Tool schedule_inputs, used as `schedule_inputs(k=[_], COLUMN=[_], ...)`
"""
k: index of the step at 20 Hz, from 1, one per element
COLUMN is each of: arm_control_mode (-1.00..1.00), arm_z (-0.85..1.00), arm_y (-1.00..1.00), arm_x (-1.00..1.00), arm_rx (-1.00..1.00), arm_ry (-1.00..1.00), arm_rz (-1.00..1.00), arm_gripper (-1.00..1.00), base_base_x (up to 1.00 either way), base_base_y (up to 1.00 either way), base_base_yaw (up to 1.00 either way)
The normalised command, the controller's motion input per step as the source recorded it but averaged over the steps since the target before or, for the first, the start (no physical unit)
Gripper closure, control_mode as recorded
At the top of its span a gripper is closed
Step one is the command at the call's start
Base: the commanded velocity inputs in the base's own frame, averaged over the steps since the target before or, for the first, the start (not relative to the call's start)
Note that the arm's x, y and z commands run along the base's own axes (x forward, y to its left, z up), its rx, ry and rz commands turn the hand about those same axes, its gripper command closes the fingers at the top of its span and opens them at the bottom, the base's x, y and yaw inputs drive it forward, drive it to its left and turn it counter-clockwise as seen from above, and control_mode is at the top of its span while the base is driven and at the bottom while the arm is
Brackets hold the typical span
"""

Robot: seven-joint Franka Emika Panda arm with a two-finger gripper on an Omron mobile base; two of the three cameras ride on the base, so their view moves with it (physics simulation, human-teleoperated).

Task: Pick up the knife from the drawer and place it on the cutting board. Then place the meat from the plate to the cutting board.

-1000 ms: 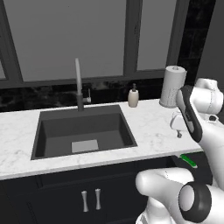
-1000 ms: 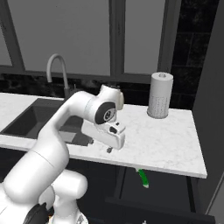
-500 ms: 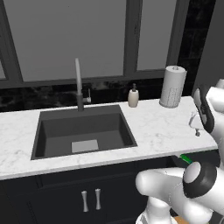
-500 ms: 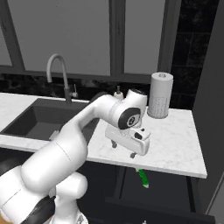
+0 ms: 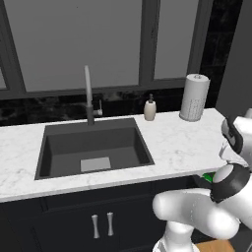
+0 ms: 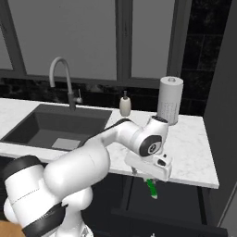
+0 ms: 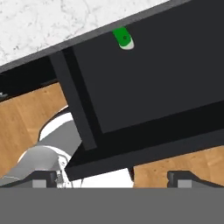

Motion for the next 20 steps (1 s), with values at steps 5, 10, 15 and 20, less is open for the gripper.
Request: schedule_inputs(k=[5, 10, 15, 20], arm_control_mode=[-1.00, -1.00, -1.00, -1.00], arm_z=[-0.77, -0.71, -0.34, -0.14], arm_y=[-0.26, -0.18, -0.14, -0.01], arm_x=[-0.05, -0.29, -0.52, -0.10], arm_rx=[-0.03, -0.01, 0.00, 0.00], arm_ry=[0.00, 0.00, -0.01, -0.03], arm_rz=[0.09, 0.10, 0.08, 0.06], arm_gripper=[-1.00, -1.00, -1.00, -1.00], base_base_x=[0.00, 0.00, 0.00, 0.00], base_base_y=[0.00, 0.00, 0.00, 0.00], base_base_yaw=[0.00, 0.00, 0.00, 0.00])
